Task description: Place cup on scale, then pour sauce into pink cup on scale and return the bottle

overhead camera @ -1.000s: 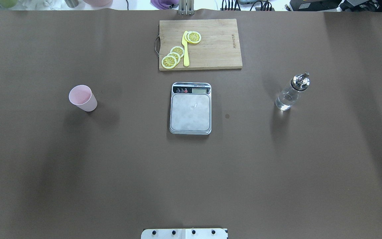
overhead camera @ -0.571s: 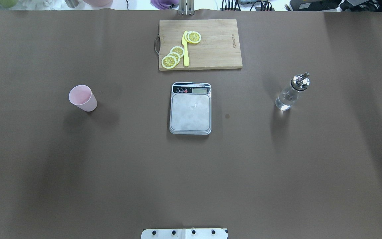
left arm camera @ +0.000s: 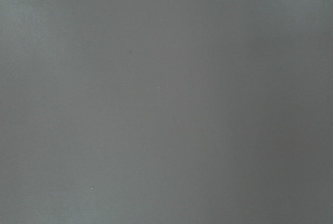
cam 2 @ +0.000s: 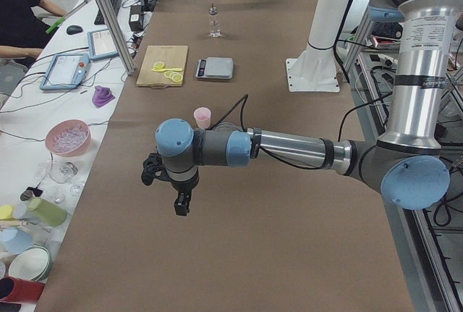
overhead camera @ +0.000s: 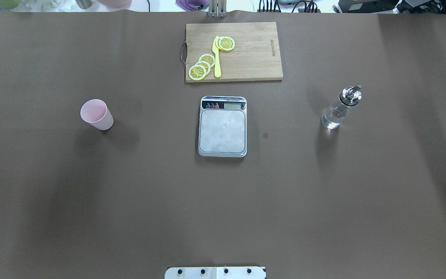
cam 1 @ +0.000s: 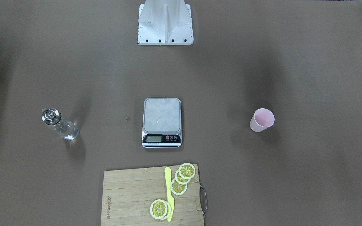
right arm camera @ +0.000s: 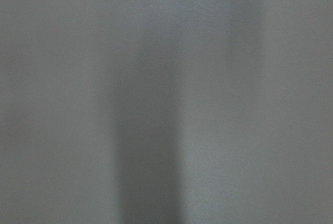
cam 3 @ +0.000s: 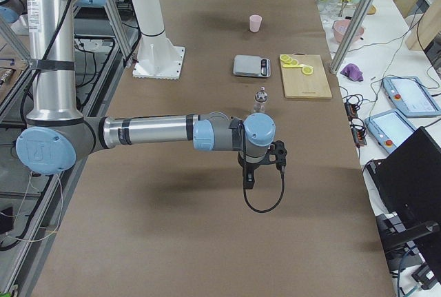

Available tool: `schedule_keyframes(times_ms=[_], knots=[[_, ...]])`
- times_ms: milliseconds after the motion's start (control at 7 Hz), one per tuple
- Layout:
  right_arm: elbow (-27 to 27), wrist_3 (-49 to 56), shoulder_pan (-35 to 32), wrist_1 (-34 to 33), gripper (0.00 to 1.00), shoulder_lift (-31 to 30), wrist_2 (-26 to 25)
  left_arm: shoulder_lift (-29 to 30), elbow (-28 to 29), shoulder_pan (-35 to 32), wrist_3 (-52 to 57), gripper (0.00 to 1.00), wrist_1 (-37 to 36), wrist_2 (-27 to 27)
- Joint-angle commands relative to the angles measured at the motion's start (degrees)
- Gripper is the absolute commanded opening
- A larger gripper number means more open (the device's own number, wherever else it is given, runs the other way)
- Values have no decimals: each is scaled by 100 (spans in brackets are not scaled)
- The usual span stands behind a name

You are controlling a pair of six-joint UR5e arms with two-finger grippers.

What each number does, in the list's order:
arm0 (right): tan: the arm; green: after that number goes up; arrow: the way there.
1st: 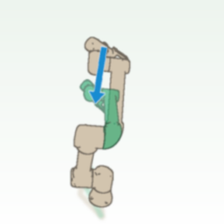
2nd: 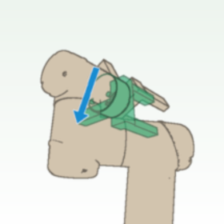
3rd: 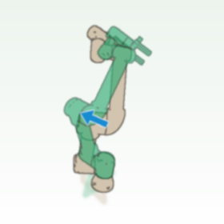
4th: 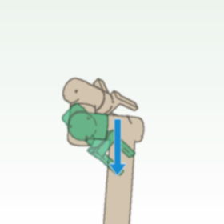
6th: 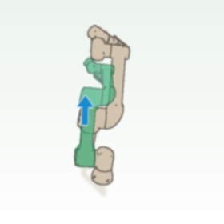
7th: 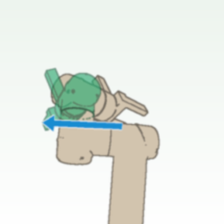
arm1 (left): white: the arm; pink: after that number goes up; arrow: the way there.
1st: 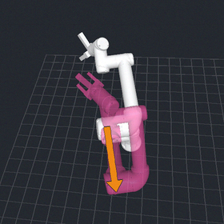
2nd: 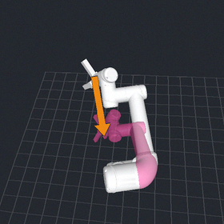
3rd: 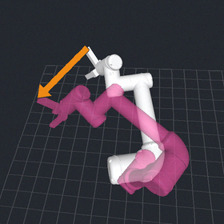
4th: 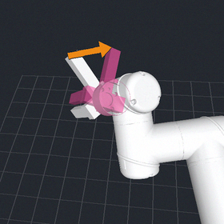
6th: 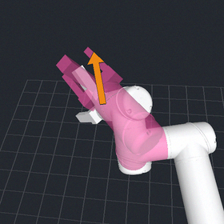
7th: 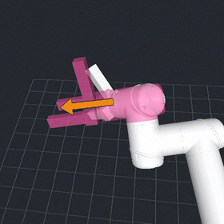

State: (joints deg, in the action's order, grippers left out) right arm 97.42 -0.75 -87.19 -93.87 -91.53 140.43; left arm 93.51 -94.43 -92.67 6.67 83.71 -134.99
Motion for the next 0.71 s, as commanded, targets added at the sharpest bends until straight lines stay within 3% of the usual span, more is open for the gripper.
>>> schedule_keyframes(times_ms=[0,571], knots=[[22,-13,35,0,100,47,2,44,73,4,19,98,5,16],[-83,40,88,9,100,109,-86,168,3,4,-16,98,5,-19]])
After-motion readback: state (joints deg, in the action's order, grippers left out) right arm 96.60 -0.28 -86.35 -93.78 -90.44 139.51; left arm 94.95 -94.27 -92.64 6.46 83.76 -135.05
